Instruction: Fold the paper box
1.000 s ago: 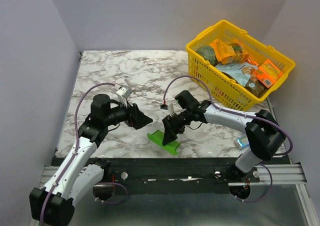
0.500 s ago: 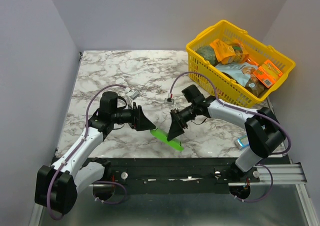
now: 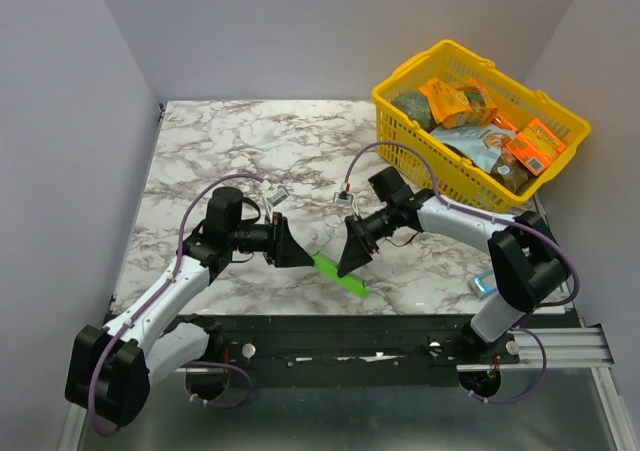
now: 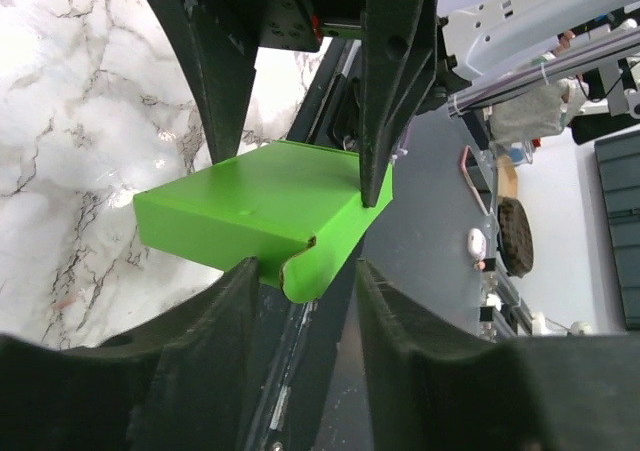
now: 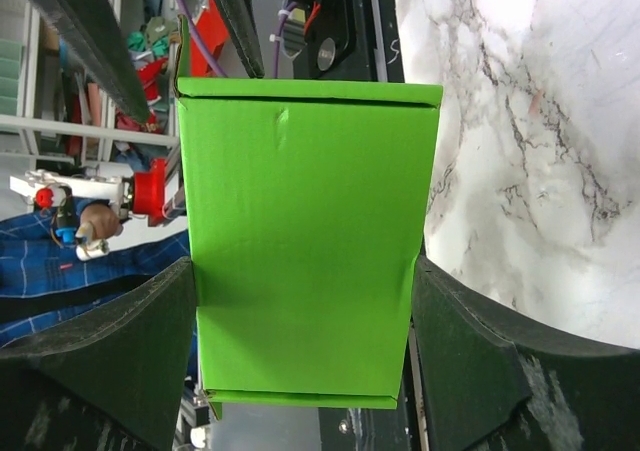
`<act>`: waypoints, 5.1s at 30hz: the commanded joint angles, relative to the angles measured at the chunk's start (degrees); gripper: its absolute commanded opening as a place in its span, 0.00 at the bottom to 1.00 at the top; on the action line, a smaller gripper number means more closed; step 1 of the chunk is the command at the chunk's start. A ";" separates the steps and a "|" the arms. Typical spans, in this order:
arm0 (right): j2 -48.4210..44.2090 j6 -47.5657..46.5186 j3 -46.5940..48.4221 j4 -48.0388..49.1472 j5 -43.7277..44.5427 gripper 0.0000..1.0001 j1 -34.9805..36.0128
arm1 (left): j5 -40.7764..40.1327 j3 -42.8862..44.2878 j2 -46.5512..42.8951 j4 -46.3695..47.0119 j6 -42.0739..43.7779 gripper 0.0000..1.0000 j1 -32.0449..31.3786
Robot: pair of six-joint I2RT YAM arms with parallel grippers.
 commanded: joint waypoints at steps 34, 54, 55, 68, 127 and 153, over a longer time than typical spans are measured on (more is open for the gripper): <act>2.32 3.29 -0.08 4.45 11.17 0.88 -0.31 | -14.55 -0.66 10.12 -0.60 -1.48 0.00 -5.47; -19.57 -0.22 -11.51 9.82 61.94 1.00 15.31 | -17.56 4.18 19.62 -8.17 2.40 0.00 -3.45; -19.75 -0.04 -12.03 10.69 64.42 1.00 16.81 | -17.64 4.10 20.32 -8.17 2.49 0.00 -3.45; -7.81 -5.30 -8.96 13.87 88.96 1.00 33.70 | -17.20 3.66 24.72 -7.20 3.99 0.00 -2.39; -17.37 -4.44 -4.30 -0.73 24.36 0.41 9.09 | -13.41 -1.53 -13.34 -6.32 12.16 0.94 -1.51; -6.04 6.99 -2.02 2.62 87.65 1.00 53.83 | -31.71 1.72 -9.12 -10.98 12.16 0.98 5.08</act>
